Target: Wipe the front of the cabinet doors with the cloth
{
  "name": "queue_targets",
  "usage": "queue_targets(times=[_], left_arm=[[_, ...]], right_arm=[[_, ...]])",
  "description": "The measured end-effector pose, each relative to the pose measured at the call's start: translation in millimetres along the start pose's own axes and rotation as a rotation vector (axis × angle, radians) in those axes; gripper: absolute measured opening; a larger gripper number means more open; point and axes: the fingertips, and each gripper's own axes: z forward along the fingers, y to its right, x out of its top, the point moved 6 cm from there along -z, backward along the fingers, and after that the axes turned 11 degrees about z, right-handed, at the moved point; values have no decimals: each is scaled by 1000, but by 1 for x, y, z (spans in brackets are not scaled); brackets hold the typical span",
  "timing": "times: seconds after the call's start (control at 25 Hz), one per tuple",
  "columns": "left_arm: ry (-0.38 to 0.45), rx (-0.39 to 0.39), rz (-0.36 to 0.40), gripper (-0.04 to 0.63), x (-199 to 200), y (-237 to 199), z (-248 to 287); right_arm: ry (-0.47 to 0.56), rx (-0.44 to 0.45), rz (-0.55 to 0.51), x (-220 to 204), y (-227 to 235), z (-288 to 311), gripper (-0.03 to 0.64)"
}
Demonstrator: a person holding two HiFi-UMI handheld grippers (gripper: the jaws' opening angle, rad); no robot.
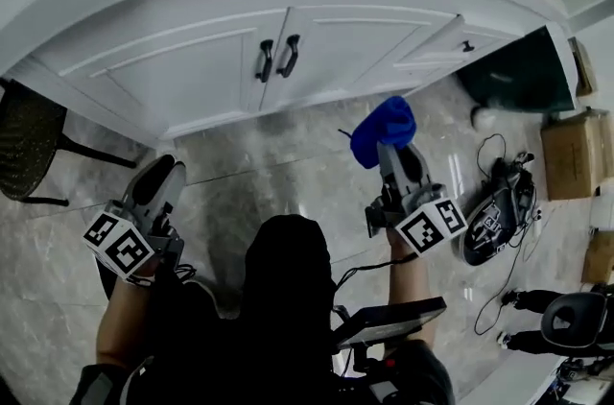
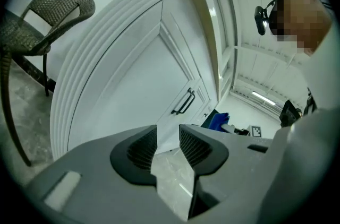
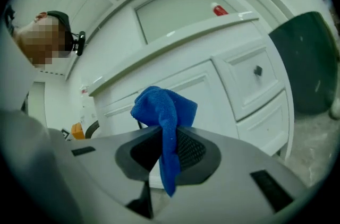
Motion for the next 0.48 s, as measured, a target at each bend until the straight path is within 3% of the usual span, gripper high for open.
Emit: queue_targets(times=[0.24, 0.48], left_arm=[[68, -32, 98, 132, 45, 12, -9], [106, -16, 226, 132, 73, 19, -22]], right_arm=[[104, 156, -102, 44, -104, -4, 57], [139, 236, -118, 39, -149, 10, 57]])
